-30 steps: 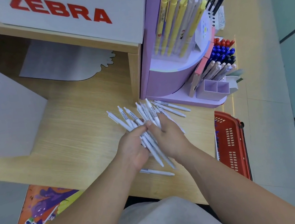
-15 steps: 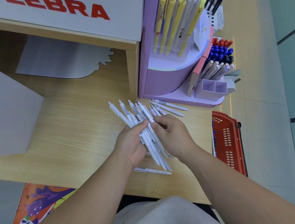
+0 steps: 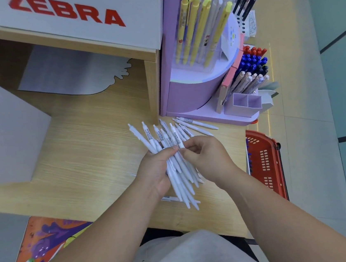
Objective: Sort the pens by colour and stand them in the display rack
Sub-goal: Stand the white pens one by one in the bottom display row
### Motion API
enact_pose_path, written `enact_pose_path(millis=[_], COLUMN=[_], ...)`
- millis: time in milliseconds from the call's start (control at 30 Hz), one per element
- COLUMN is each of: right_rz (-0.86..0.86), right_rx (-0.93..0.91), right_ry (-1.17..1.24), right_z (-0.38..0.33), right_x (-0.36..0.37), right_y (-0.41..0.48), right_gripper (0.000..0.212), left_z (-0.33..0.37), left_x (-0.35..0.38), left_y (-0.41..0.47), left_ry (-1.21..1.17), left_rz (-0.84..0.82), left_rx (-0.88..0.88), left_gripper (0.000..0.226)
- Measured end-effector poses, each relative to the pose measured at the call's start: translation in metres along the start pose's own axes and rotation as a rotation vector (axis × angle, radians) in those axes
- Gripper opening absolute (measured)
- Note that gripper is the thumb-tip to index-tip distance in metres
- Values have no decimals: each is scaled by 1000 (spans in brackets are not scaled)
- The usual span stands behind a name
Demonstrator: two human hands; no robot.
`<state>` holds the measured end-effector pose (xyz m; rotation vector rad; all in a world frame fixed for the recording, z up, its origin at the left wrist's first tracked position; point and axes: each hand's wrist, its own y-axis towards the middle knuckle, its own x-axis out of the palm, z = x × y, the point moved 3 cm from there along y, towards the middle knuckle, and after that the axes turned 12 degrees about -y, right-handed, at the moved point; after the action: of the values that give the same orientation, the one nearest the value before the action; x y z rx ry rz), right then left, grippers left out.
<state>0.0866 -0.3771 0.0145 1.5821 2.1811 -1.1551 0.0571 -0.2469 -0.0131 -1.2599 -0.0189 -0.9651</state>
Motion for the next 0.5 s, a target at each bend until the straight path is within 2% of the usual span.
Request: enact_pose_path(millis=[67,267,333,500], right_rz=[-76,-259,-265,-304], right_rx=[35,59,58,34], right_ry=[76,320,330,279], right_z=[3,1,2,9], right_x=[-1,-8,-13,-21], right_y=[-4,-16,-19,-33], right_gripper=[7,17,18,17], left_z=[-1,-1,-1,-2], left_x=[1,3,1,-15], left_y=[-4,-15,-21,-42], left_ry=[17,25,-11,-150], left_rz=[-16,-24,8,61], left_rx=[9,54,76,178], left_gripper=[17,14,5,4])
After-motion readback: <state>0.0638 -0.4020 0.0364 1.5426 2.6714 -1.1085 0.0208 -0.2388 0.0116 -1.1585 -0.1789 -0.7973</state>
